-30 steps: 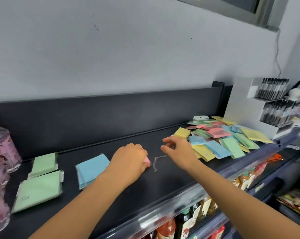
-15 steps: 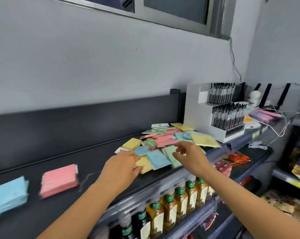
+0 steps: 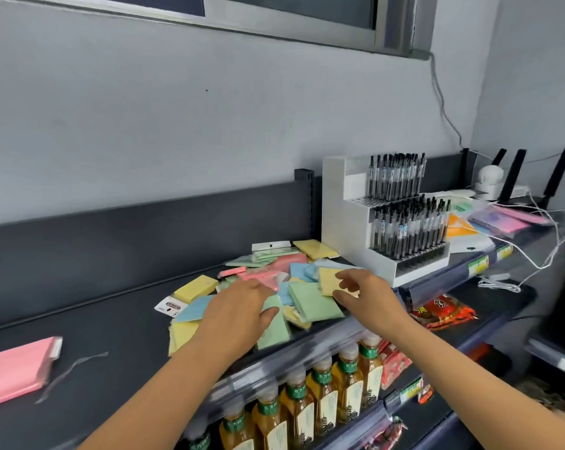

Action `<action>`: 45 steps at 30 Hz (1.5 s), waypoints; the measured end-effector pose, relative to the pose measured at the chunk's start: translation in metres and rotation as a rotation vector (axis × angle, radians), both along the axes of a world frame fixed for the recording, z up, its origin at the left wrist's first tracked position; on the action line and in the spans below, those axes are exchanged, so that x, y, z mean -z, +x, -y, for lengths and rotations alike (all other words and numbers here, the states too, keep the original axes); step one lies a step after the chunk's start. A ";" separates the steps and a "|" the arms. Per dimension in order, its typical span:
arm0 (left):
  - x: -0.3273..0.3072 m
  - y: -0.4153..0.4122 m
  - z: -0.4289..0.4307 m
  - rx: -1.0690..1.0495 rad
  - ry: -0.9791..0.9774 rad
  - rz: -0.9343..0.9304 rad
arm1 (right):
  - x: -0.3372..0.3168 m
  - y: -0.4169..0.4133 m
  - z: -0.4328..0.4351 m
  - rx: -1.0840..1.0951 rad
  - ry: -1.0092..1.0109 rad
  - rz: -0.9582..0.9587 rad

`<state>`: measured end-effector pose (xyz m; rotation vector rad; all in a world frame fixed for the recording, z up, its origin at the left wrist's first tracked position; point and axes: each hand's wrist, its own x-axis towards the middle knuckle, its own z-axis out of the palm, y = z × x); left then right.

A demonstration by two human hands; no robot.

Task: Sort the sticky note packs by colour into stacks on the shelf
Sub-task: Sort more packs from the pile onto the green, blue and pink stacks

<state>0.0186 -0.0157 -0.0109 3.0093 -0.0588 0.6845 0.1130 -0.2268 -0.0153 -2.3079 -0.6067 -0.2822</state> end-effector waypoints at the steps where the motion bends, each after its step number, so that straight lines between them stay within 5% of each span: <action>1: -0.001 0.006 0.002 -0.002 0.002 0.003 | 0.000 0.006 -0.001 -0.001 0.006 -0.002; 11: -0.029 0.088 -0.027 -0.067 0.011 -0.088 | -0.013 0.091 -0.027 -0.023 -0.017 0.002; 26: -0.009 0.227 -0.085 -0.057 -0.030 -0.497 | -0.002 0.214 -0.098 0.017 -0.494 -0.271; 33: 0.007 0.248 -0.090 -0.040 -0.039 -0.511 | -0.002 0.232 -0.107 0.011 -0.660 -0.234; 39: -0.001 0.244 -0.082 -0.039 0.107 -0.429 | -0.004 0.230 -0.109 0.035 -0.569 -0.135; 45: -0.025 0.226 -0.088 -0.110 -0.155 -0.230 | -0.020 0.218 -0.098 -0.016 -0.337 -0.012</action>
